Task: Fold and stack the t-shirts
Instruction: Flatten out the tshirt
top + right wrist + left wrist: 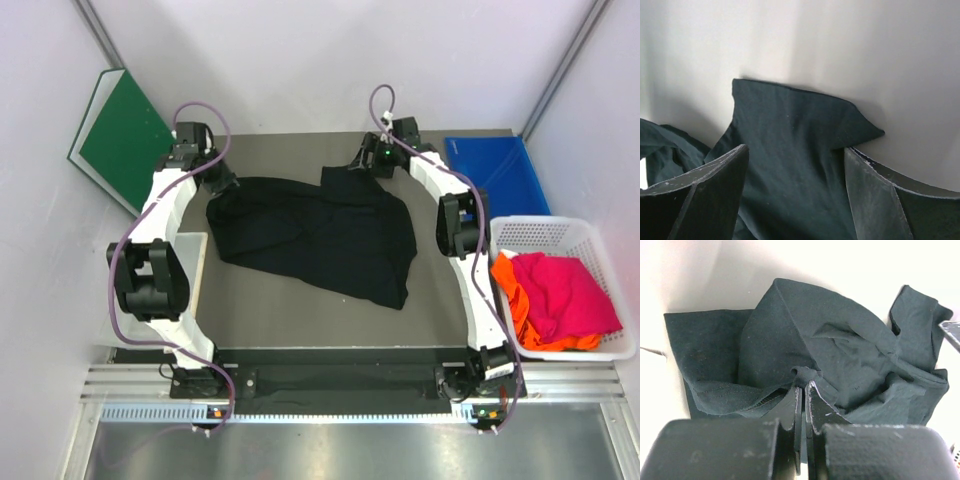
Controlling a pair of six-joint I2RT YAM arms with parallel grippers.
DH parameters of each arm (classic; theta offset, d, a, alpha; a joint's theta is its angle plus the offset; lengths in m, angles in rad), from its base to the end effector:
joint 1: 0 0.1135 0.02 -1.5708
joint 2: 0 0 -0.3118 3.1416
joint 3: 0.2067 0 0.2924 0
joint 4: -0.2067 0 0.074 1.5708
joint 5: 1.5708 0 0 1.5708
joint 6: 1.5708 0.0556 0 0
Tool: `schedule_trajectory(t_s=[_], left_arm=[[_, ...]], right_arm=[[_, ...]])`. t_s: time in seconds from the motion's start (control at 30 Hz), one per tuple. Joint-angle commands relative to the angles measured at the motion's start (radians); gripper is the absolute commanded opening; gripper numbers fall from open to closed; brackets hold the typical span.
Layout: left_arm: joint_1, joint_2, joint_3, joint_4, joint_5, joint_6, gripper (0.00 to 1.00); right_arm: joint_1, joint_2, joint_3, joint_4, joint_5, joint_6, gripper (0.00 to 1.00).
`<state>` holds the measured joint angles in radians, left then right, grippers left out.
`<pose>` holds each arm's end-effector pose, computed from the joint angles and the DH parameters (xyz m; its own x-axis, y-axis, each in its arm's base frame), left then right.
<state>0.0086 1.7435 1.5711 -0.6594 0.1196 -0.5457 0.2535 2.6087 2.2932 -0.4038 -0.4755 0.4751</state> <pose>0.4529 -0.0027 0.3352 -0.6691 -0.5211 -0.5300 -0.3222 0.8459 -0.4250 0.6442 0.1932 0.1588 -0.8216 0.2072 -0.5310 -0.2030 0.7641 0.6123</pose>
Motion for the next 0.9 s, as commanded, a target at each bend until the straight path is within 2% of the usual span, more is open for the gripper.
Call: schedule_trajectory(t_s=[0.0, 0.07, 0.1, 0.13, 0.17, 0.23, 0.43, 0.87], left_arm=[[-0.004, -0.029, 0.030, -0.003, 0.006, 0.020, 0.00], [-0.004, -0.029, 0.032, -0.011, 0.008, 0.021, 0.00], [-0.004, -0.029, 0.036, -0.016, 0.006, 0.024, 0.00], [-0.004, -0.029, 0.043, -0.028, 0.005, 0.024, 0.00], [-0.005, -0.026, 0.050, -0.038, 0.005, 0.029, 0.00], [-0.006, -0.024, 0.070, -0.060, -0.003, 0.035, 0.00], [-0.006, -0.029, 0.113, -0.082, -0.015, 0.041, 0.00], [-0.004, -0.071, 0.225, -0.052, -0.026, 0.038, 0.00]], right_arm=[[0.050, 0.065, 0.011, -0.159, 0.119, -0.042, 0.72], [0.064, 0.063, 0.018, -0.171, 0.141, -0.046, 0.56], [0.069, 0.065, 0.022, -0.179, 0.155, -0.041, 0.44], [0.076, 0.067, 0.026, -0.184, 0.158, -0.044, 0.23], [0.081, 0.067, 0.029, -0.191, 0.164, -0.047, 0.14], [0.082, 0.053, 0.026, -0.210, 0.176, -0.070, 0.00], [0.072, -0.108, -0.044, -0.224, 0.238, -0.144, 0.00], [0.020, -0.605, -0.202, -0.201, 0.313, -0.242, 0.00]])
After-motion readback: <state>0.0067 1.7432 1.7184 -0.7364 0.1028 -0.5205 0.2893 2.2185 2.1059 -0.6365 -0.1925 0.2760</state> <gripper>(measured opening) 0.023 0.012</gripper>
